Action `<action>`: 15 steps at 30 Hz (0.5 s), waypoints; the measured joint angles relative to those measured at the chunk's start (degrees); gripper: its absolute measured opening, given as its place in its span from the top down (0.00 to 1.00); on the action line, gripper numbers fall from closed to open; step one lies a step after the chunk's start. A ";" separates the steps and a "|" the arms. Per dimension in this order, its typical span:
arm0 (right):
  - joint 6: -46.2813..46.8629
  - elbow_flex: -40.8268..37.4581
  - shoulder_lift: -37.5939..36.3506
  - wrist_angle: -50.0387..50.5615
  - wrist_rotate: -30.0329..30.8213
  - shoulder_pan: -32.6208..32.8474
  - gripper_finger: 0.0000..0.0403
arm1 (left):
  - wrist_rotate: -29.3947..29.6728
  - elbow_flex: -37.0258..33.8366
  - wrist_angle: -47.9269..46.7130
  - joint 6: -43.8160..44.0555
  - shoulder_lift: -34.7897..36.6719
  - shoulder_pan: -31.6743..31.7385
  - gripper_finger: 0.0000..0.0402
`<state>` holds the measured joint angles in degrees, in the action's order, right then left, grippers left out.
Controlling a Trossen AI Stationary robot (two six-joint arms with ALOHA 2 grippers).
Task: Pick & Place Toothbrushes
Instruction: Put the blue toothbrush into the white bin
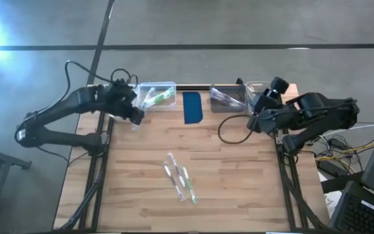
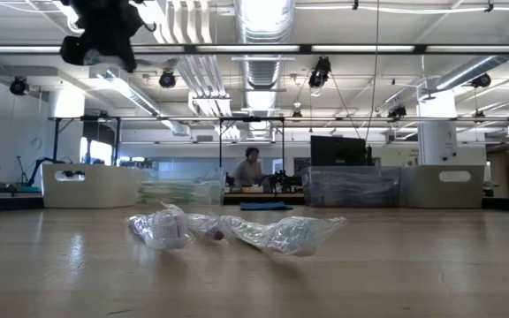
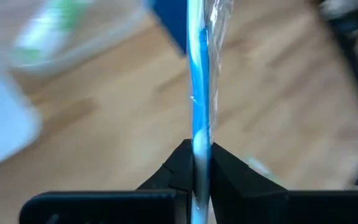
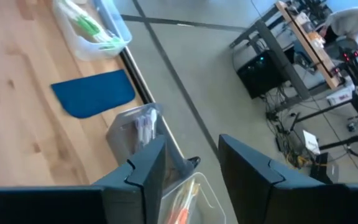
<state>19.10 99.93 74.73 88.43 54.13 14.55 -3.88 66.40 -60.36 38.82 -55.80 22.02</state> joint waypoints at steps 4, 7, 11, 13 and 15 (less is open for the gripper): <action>-0.25 -0.73 -2.45 0.10 -0.04 -0.97 0.67 | 5.10 1.05 -7.55 -4.69 -0.40 4.54 0.92; -1.10 -1.65 -4.36 0.07 -0.10 -1.53 0.68 | 9.75 1.21 -11.53 -6.60 -0.81 6.76 0.92; -3.13 -3.31 -6.41 -0.01 -0.09 -1.74 0.69 | 14.69 1.08 -15.09 -9.14 -2.51 9.28 0.92; -3.26 -4.05 -7.14 -0.10 -0.11 -1.97 0.70 | 15.87 1.08 -16.20 -10.74 -4.22 10.78 0.92; -3.53 -4.69 -7.80 -0.12 -0.11 -2.16 0.70 | 16.61 1.08 -16.75 -12.93 -6.31 12.66 0.92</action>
<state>15.57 95.24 66.93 88.31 54.02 12.39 12.73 67.48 -77.11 25.89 -62.11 34.68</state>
